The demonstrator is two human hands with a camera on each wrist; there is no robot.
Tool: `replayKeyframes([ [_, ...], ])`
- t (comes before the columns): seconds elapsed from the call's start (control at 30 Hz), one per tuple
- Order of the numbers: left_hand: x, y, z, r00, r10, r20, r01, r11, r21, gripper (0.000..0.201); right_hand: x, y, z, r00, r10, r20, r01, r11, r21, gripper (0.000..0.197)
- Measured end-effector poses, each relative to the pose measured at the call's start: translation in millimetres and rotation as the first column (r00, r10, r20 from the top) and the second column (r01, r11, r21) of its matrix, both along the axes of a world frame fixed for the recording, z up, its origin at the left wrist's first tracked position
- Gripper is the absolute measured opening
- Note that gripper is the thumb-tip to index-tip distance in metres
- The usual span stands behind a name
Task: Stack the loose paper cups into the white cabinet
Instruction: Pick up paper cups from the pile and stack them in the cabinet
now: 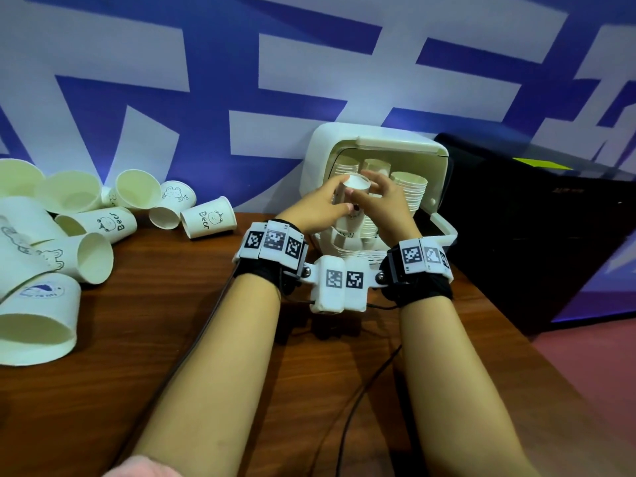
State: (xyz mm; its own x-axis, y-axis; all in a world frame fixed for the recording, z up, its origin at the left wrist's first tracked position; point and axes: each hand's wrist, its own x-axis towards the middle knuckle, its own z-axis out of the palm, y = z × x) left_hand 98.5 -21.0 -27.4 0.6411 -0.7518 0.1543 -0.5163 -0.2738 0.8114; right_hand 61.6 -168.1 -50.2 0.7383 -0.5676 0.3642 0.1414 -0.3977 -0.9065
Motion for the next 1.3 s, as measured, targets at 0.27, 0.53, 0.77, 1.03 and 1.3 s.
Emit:
replayKeyframes([
  [0.27,-3.3,0.2,-4.7,1.0,-0.005,0.012,0.004,0.998,0.06,0.059,3.2,-0.6,-9.5,0.995,-0.002,-0.099,0.009,0.998,0.065,0.053],
  [0.53,-1.8,-0.6,-9.7,0.999,0.006,0.054,-0.015,0.986,0.168,0.065,1.9,0.3,-11.2,0.984,-0.009,-0.179,0.018,0.999,0.047,0.048],
  [0.77,1.1,-5.0,-11.7,0.998,0.004,0.058,-0.017,0.976,0.217,0.071,-0.6,1.1,-11.1,0.977,0.009,-0.214,0.004,0.998,0.061,0.051],
  [1.03,4.7,-4.1,-17.2,0.999,0.019,0.049,-0.027,0.986,0.165,0.071,2.8,-1.2,-12.4,0.979,0.012,-0.203,0.003,0.997,0.077,0.054],
  [1.3,13.3,2.2,-14.3,0.994,0.09,0.068,-0.091,0.996,0.014,0.049,3.3,3.6,2.2,0.96,-0.154,-0.234,0.121,0.981,-0.151,0.074],
])
